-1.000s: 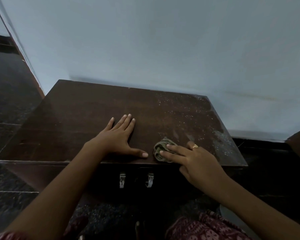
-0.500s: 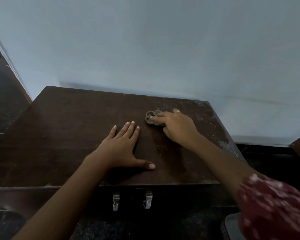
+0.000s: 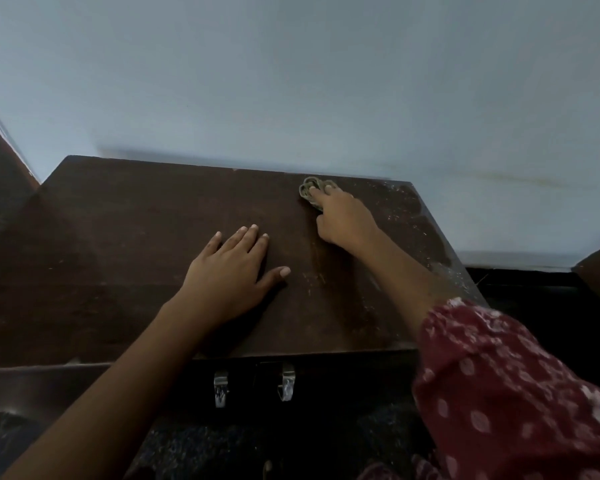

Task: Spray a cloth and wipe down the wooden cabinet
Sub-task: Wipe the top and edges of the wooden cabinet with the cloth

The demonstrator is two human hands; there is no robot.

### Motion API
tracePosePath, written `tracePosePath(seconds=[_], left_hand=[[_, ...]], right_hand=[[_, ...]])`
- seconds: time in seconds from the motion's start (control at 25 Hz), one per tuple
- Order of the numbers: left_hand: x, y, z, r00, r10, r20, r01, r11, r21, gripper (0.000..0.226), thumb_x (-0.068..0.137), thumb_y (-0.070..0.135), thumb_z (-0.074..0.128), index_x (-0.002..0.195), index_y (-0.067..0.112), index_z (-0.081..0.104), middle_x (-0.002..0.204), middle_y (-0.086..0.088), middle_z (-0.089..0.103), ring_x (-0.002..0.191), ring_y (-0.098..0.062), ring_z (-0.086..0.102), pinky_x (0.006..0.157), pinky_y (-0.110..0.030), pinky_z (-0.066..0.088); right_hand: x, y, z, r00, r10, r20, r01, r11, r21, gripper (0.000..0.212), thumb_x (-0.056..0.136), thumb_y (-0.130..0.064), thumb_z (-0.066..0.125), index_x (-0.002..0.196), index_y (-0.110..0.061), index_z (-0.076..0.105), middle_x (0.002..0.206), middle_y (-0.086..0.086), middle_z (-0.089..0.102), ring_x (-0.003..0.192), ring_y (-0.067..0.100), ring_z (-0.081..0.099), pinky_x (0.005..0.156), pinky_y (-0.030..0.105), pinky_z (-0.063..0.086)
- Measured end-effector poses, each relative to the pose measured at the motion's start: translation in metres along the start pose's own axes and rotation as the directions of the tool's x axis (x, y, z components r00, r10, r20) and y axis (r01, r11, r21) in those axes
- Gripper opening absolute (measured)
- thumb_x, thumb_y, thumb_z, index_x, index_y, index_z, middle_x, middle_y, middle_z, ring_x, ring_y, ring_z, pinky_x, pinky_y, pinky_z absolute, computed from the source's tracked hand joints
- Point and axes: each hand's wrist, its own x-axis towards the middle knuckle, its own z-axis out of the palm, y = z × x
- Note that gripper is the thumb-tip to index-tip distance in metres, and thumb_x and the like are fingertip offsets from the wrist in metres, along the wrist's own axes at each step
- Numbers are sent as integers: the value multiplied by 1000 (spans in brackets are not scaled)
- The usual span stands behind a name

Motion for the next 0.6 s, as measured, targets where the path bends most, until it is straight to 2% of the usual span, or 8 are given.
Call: tracePosePath(seconds=[0.08, 0.2, 0.32, 0.44, 0.52, 0.6], left_hand=[[1, 6, 4, 1000, 13, -28, -14, 1000, -25, 73, 92, 58, 19, 150, 19, 0, 161, -1, -3, 148, -12, -5, 121, -37, -2], [-1, 20, 8, 990, 85, -108, -97, 990, -105, 75, 91, 60, 16, 150, 20, -7, 160, 4, -12, 146, -8, -12, 120, -33, -5], [-3, 32, 8, 964, 171, -205, -207, 964, -169, 91, 73, 75, -11, 149, 24, -10, 153, 14, -18, 141, 1, -16, 119, -30, -7], [-11, 51, 18, 945, 279, -170, -300, 948, -109, 107, 58, 75, -33, 149, 26, -5, 158, 14, -10, 142, 1, -14, 118, -28, -7], [-16, 72, 26, 940, 312, -140, -326, 940, -99, 105, 61, 73, -31, 150, 25, -4, 160, 11, -6, 142, 1, -13, 117, -27, -6], [-11, 99, 30, 938, 316, -146, -332, 938, -104, 97, 69, 71, -22, 150, 21, -4, 160, 8, -6, 145, -3, -10, 119, -30, -4]], right_hand=[[-28, 0, 0, 999, -38, 37, 36, 998, 48, 54, 96, -21, 33, 148, -18, 19, 157, 12, 17, 143, 31, 23, 114, 42, 26], [-75, 0, -4, 988, -143, 59, 135, 982, 134, 53, 98, -23, 29, 149, -14, 16, 158, 10, 14, 144, 26, 20, 115, 39, 22], [-117, 4, -1, 958, -280, 59, 267, 949, 169, 51, 99, -24, 32, 148, -16, 20, 159, 6, 15, 145, 19, 18, 116, 34, 21], [-153, 25, 7, 921, -389, -4, 387, 915, 115, 47, 98, -27, 34, 144, -14, 32, 156, 4, 25, 144, 16, 23, 112, 33, 30], [-170, 48, 12, 911, -407, -59, 411, 909, 68, 49, 96, -31, 32, 142, -14, 36, 152, 4, 35, 141, 16, 31, 111, 30, 33], [-177, 75, 14, 922, -378, -80, 382, 923, 37, 53, 93, -34, 28, 142, -17, 35, 151, 2, 36, 140, 16, 32, 112, 30, 29]])
